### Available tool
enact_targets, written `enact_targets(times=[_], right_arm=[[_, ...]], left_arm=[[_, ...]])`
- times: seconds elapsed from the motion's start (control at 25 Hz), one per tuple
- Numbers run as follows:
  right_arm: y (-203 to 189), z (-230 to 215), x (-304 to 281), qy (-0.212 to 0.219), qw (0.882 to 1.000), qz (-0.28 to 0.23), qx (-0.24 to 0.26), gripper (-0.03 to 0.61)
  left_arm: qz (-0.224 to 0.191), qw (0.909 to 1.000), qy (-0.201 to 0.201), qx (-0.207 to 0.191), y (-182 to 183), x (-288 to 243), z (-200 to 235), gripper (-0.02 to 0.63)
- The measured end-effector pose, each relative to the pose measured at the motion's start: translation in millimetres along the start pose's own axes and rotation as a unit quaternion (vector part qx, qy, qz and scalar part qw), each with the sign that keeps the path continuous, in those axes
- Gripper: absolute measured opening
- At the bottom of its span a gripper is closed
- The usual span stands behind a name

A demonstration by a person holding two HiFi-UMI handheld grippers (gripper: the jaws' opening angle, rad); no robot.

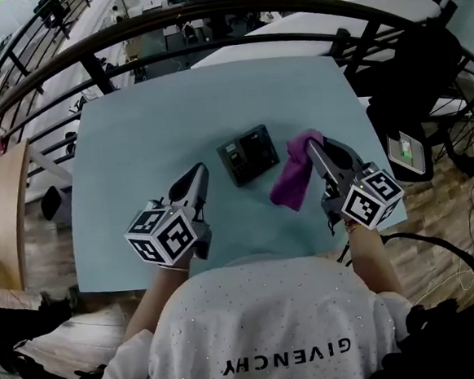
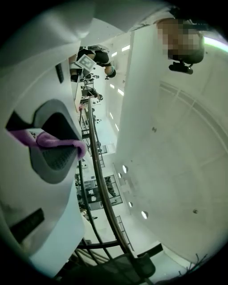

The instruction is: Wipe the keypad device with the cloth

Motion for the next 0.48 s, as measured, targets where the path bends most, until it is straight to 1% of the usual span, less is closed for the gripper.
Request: enact_targets(times=[0.16, 0.32, 0.48], right_arm=[[10.5, 20.2, 0.0, -0.019, 0.999, 0.011, 0.042, 0.028], [0.9, 37.5, -2.4, -0.025, 0.997, 0.043, 0.059, 0.028], [-7.6, 39.1, 2.0, -0.035, 0.996, 0.064, 0.058, 0.028]], left_arm=[[0.014, 0.9993, -0.034, -0.005, 1.7, 6.9, -2.1, 0.0], [0.02, 0.9993, -0.031, 0.0, 1.6, 14.5, 10.7, 0.0], [0.023, 0.9992, -0.032, 0.01, -3.4, 16.0, 13.6, 0.0]])
Point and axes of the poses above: the fingertips, and each gripper's own axes: x backward along the fingers, z to its left, y out of its top, the point moved 6 cm from there along x, backward along the fingers, and after that the axes turned 15 degrees about x, right-handed, at the moved point
